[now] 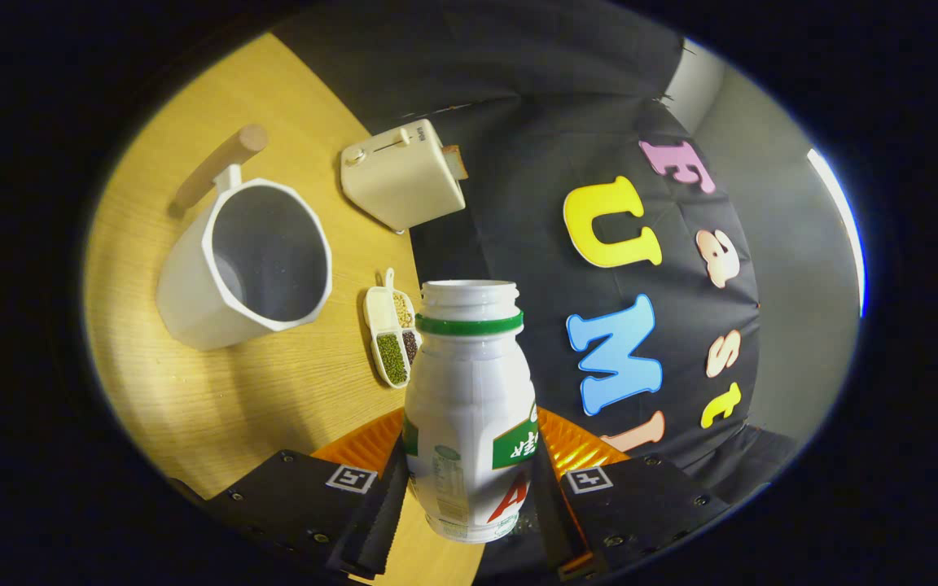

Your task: Take the bottle from table, then pour the juice into the cup, finally place the bottle on the coaster

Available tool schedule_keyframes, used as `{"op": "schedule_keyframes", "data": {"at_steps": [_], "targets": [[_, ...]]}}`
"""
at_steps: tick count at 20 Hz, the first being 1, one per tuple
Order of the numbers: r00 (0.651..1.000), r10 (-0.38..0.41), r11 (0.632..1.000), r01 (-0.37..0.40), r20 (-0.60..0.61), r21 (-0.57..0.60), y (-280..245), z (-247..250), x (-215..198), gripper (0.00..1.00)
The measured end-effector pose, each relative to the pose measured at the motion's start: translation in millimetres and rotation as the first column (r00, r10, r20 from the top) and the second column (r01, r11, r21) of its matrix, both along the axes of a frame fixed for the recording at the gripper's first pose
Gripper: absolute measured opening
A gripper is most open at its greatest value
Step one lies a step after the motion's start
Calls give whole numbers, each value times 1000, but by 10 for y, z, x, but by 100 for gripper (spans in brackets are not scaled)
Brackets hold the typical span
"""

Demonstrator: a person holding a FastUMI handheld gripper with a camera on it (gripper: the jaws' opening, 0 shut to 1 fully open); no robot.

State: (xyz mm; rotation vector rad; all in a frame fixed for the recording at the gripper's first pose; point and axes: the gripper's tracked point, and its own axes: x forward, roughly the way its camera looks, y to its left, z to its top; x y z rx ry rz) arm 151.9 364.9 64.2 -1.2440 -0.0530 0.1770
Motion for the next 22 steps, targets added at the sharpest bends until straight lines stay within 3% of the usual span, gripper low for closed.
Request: {"op": "schedule_keyframes", "data": {"at_steps": [3, 6, 10, 14, 22], "targets": [[999, -23, 984, 27, -24, 174, -138, 34, -7, 69], [998, -29, 944, 46, -57, 326, -236, 35, 13, 69], [989, 22, 816, 65, -143, 575, -291, -23, 37, 69], [977, 88, 686, 81, -192, 723, -295, -128, 51, 69], [981, 122, 517, 69, -154, 853, -389, -107, 109, 69]]}}
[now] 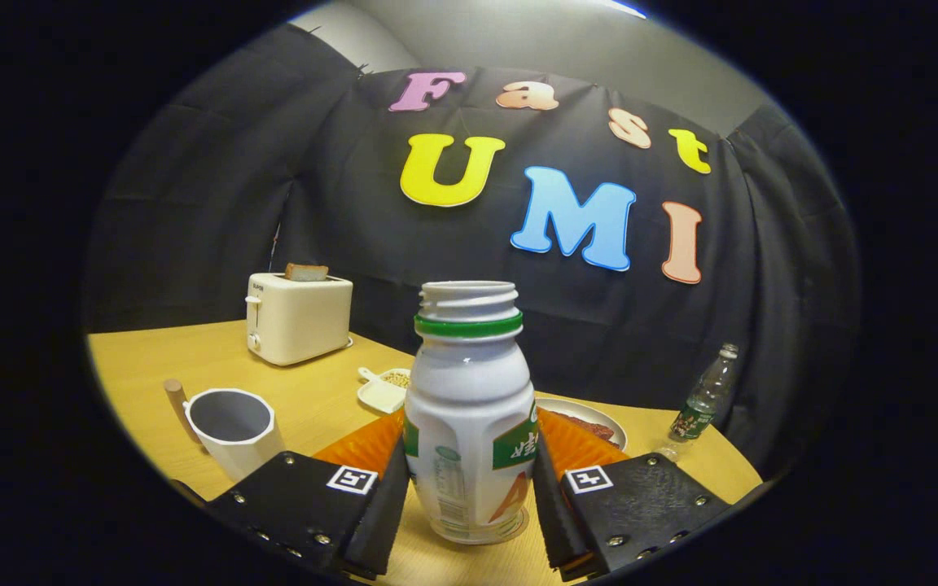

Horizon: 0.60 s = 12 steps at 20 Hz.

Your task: Take the bottle from table, then pour the juice into the cup, finally place the bottle on the coaster

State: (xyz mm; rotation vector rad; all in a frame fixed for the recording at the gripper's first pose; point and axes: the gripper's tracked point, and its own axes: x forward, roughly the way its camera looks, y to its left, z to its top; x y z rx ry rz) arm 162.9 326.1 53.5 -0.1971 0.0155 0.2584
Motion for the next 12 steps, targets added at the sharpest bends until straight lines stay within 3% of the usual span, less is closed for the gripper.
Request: {"op": "schedule_keyframes", "data": {"at_steps": [3, 12], "targets": [[1000, -2, 997, 2, 4, 77, -67, -12, 19, 69], [1000, -28, 986, 25, 15, 162, -183, -85, 234, 69]]}}
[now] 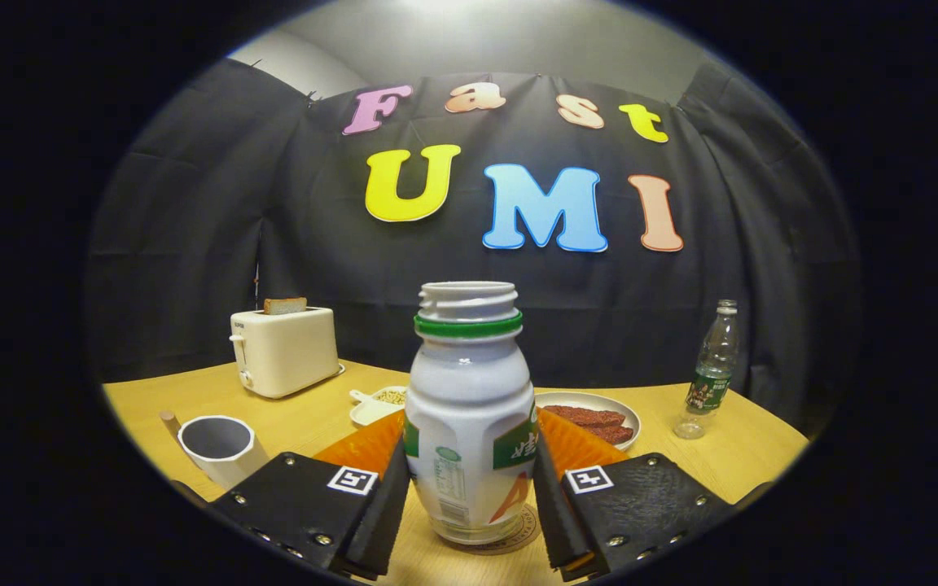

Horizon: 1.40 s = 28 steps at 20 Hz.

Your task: Take the bottle from table, then pour the juice into the cup, finally place the bottle on the coaster

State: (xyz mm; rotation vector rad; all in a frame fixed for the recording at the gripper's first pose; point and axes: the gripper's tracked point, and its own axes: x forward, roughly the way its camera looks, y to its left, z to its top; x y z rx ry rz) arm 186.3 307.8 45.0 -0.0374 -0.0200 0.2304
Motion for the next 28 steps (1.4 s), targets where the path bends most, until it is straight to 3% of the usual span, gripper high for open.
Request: {"op": "schedule_keyframes", "data": {"at_steps": [11, 28], "targets": [[998, -50, 999, 49, -35, -10, -101, -277, 212, 69], [998, -39, 999, 39, -48, -3, -98, -343, 227, 72]]}}
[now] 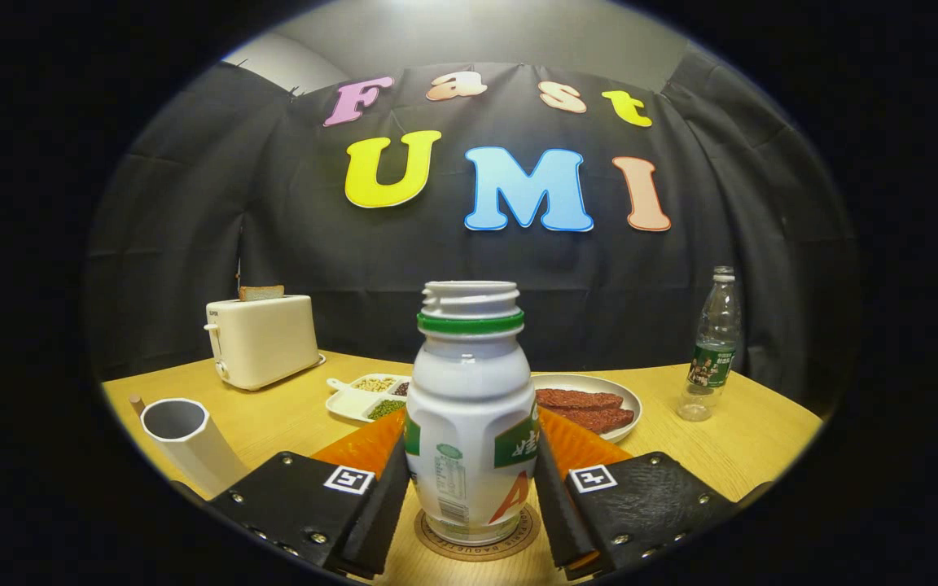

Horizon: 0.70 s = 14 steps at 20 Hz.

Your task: Take the bottle from table, then pour the juice into the cup, finally place the bottle on the coaster

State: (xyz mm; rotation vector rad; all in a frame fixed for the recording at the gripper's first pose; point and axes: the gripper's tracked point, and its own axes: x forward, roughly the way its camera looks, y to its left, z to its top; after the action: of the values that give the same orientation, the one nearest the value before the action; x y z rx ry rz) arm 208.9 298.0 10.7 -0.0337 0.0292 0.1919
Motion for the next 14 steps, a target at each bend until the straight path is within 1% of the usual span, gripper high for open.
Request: {"op": "schedule_keyframes", "data": {"at_steps": [2, 4, 5, 6, 9, 14], "targets": [[1000, 2, 1000, -2, -30, -24, 22, -115, 16, 74], [999, 3, 1000, -4, -37, -30, 17, -105, 19, 75], [999, 11, 1000, -12, -35, -21, 39, -103, 11, 79], [999, 18, 1000, -18, -27, -6, 58, -71, 2, 99], [1000, 10, 1000, -10, 1, 22, 38, 60, -73, 99], [998, -43, 999, 41, 43, 30, -75, 352, -300, 98]]}}
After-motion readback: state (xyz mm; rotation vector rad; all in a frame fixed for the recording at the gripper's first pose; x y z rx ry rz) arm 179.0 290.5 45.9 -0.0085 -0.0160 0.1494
